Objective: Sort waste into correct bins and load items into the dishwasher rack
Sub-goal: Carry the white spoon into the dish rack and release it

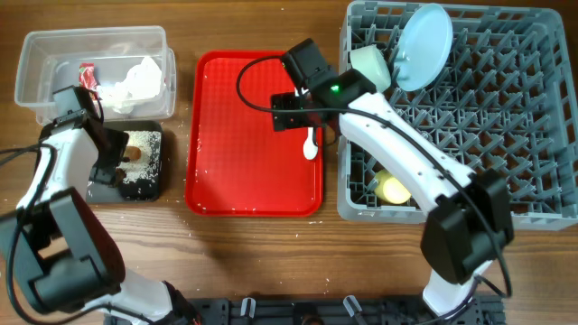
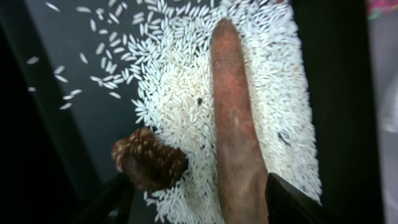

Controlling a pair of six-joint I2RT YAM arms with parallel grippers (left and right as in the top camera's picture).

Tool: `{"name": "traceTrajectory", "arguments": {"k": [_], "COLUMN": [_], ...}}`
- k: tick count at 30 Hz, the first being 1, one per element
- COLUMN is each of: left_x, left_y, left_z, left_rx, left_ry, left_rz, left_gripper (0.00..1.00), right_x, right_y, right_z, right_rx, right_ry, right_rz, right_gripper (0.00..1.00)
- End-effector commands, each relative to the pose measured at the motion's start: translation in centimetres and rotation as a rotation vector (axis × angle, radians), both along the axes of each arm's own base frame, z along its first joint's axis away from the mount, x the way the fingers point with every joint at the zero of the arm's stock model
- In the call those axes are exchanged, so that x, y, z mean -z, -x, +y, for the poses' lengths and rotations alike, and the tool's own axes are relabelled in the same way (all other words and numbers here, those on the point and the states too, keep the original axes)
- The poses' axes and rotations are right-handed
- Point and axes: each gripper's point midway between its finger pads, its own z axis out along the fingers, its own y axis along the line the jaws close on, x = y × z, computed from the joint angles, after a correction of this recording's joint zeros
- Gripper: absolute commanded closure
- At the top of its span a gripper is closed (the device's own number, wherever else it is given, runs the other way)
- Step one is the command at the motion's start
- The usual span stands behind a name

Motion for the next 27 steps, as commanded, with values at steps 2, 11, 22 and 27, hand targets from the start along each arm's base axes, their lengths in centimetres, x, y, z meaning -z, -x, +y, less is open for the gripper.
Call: {"name": "traceTrajectory", "arguments": {"k": [2,11,22,27], "left_x": [-7.6,-12.0,-12.0,-12.0], "left_y": [-0.5,1.6,1.6,1.6], "left_z": [0.5,-0.5,-0.5,-0.5], "left_rx": [0.099,0.109,0.108,0.108], "left_ry": [-0.115,-0.143,-0.143,-0.143], "left_rz": [-0.150,-0.217,-0.217,-0.217], "left_gripper": [0.30,0.00,0.00,0.00], "right_x": [4.8,10.7,11.3,13.0], "right_y": [0.3,0.5,-0.6,0.3], "right_z": [0.6,0.4,0.1,1.1], "right_rx": [0.039,0.086,0.125,0.133], "right_ry": [0.031,0.082,0.098,0.063], "right_rz": [0.104,0.196,0.155,0.218], "right_gripper": [0.12,0.24,0.32,0.59]}}
